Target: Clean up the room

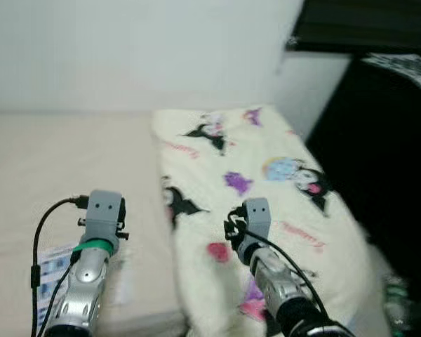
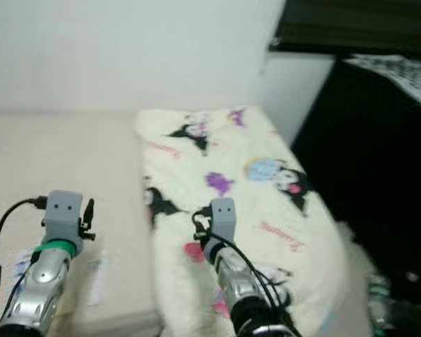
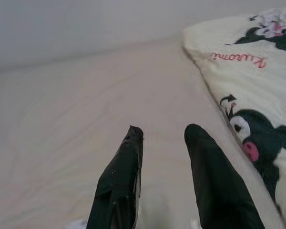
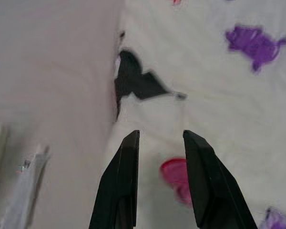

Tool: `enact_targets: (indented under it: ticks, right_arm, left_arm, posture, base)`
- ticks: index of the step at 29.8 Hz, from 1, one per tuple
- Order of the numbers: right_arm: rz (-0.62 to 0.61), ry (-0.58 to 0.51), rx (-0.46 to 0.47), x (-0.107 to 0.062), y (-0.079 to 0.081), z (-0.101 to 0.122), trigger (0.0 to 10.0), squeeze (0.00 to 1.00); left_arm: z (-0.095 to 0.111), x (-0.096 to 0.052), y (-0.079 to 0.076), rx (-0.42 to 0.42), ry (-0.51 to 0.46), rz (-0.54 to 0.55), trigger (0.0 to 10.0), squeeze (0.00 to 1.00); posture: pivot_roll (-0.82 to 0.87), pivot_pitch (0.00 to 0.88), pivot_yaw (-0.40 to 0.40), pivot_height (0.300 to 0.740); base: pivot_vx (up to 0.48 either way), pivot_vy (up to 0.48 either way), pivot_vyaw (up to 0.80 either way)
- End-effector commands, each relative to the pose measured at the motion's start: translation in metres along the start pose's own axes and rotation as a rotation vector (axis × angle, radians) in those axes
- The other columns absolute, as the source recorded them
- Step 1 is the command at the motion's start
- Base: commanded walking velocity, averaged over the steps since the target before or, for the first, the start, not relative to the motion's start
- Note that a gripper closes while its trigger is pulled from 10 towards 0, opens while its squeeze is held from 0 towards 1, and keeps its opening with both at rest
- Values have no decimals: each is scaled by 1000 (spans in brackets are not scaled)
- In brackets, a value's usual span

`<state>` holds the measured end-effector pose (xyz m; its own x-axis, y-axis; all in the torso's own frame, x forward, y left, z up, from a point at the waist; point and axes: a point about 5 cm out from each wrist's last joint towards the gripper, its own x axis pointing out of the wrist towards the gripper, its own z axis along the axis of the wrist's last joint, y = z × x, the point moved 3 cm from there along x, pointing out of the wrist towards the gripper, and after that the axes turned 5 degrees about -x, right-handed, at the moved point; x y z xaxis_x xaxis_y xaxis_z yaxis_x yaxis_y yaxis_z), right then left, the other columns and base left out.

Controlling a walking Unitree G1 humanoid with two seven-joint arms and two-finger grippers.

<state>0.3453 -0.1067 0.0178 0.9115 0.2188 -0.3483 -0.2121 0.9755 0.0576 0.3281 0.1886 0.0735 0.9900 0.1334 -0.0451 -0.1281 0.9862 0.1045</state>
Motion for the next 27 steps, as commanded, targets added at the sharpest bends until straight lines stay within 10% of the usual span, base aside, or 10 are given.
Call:
enact_targets:
  ticks: [1,14,27]
  right_arm:
    - [1,3,4,0,1,-1,10000,0]
    - [10,8,8,1,3,-1,10000,0]
    - [18,4,17,1,5,0,10000,0]
  left_arm:
    - [-3,-1,-2,6,18,-7,10000,0]
    - [-3,-3,2,11,24,2,10000,0]
    - [-10,-5,10,-1,99,5,10000,0]
  posture:
    - [105,17,-45,740]
    - [114,17,-49,740]
    - [122,13,-47,740]
  base:
    - [0,480,0]
    - [0,480,0]
    - [0,-359,0]
